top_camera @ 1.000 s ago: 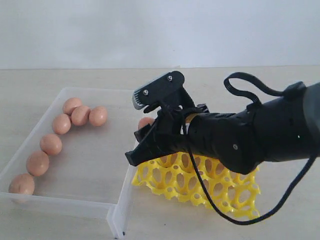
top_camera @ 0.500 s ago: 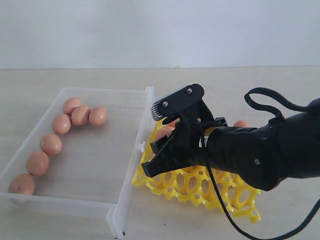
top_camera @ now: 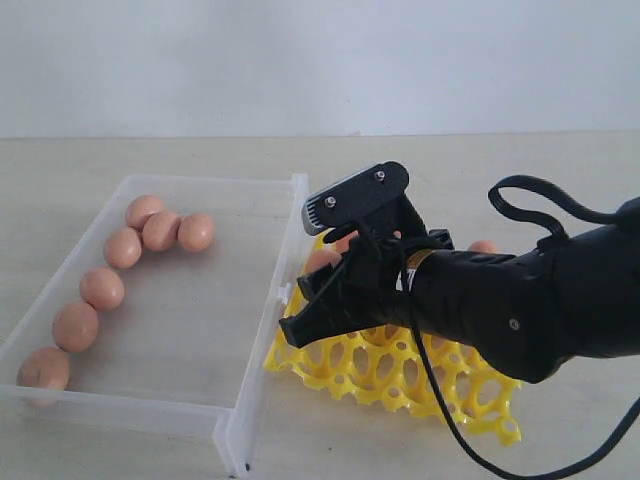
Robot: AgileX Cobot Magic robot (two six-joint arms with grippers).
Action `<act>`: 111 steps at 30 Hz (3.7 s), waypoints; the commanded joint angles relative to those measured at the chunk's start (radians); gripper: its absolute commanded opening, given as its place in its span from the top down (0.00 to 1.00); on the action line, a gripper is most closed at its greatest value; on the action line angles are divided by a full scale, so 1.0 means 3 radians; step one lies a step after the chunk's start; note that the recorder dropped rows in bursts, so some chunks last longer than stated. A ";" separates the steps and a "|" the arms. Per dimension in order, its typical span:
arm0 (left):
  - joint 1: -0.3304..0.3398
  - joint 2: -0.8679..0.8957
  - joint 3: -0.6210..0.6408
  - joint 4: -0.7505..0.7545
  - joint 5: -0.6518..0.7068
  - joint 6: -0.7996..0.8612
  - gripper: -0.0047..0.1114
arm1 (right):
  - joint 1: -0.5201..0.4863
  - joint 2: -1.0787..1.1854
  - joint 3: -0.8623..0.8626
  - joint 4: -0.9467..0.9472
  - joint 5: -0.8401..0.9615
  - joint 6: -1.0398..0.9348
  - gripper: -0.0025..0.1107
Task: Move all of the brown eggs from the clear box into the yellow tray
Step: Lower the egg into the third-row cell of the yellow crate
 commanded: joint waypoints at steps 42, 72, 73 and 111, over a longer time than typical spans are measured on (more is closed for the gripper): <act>0.0003 0.0010 -0.0014 -0.0018 0.0000 0.0002 1.00 | 0.0001 0.0379 -0.0163 -0.0001 -0.0002 0.0074 0.98; 0.0003 0.0010 -0.0014 -0.0018 0.0000 0.0002 1.00 | 0.0001 0.0379 -0.0163 -0.0001 -0.0152 0.0127 0.62; 0.0003 0.0010 -0.0014 -0.0018 0.0000 0.0002 1.00 | 0.0001 0.0379 -0.0163 -0.0001 -0.0132 0.0134 0.62; 0.0003 0.0010 -0.0014 -0.0018 0.0000 0.0002 1.00 | 0.0001 0.0425 -0.0258 0.0022 0.0077 0.0314 0.46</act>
